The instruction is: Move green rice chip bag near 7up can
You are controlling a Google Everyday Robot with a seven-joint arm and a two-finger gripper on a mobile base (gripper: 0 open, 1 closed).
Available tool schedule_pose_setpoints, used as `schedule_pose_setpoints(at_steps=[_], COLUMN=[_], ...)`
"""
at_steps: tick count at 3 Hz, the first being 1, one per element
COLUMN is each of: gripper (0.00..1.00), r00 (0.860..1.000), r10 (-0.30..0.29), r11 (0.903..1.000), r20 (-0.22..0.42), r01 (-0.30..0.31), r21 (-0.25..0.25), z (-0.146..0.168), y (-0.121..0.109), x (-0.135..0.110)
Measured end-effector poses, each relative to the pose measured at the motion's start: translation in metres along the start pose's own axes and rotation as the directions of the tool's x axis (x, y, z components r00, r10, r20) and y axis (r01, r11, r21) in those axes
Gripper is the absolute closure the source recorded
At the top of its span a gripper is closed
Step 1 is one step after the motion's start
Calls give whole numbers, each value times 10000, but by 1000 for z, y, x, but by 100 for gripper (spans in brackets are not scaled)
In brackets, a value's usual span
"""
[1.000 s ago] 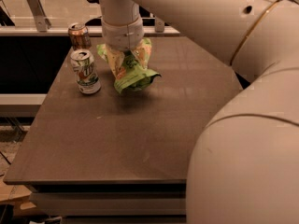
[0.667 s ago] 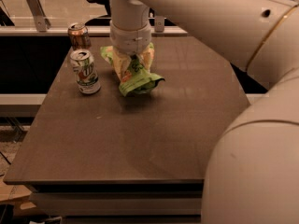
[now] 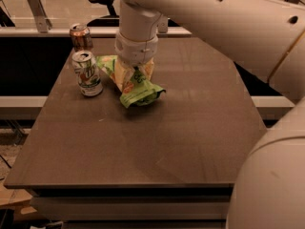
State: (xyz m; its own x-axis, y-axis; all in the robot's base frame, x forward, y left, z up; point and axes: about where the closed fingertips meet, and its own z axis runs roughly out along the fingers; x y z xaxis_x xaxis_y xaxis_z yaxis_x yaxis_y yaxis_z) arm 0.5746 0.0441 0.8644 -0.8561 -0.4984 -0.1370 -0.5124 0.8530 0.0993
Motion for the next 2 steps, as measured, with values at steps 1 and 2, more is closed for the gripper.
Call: schedule_pose_setpoints(at_steps=[1, 2], gripper=[59, 35], r00=[10000, 10000], r10=[-4, -16], r11=[10000, 10000], r20=[33, 65], r01=[4, 16], r21=[7, 3], z=[0, 0], y=[0, 1], x=[-1, -1])
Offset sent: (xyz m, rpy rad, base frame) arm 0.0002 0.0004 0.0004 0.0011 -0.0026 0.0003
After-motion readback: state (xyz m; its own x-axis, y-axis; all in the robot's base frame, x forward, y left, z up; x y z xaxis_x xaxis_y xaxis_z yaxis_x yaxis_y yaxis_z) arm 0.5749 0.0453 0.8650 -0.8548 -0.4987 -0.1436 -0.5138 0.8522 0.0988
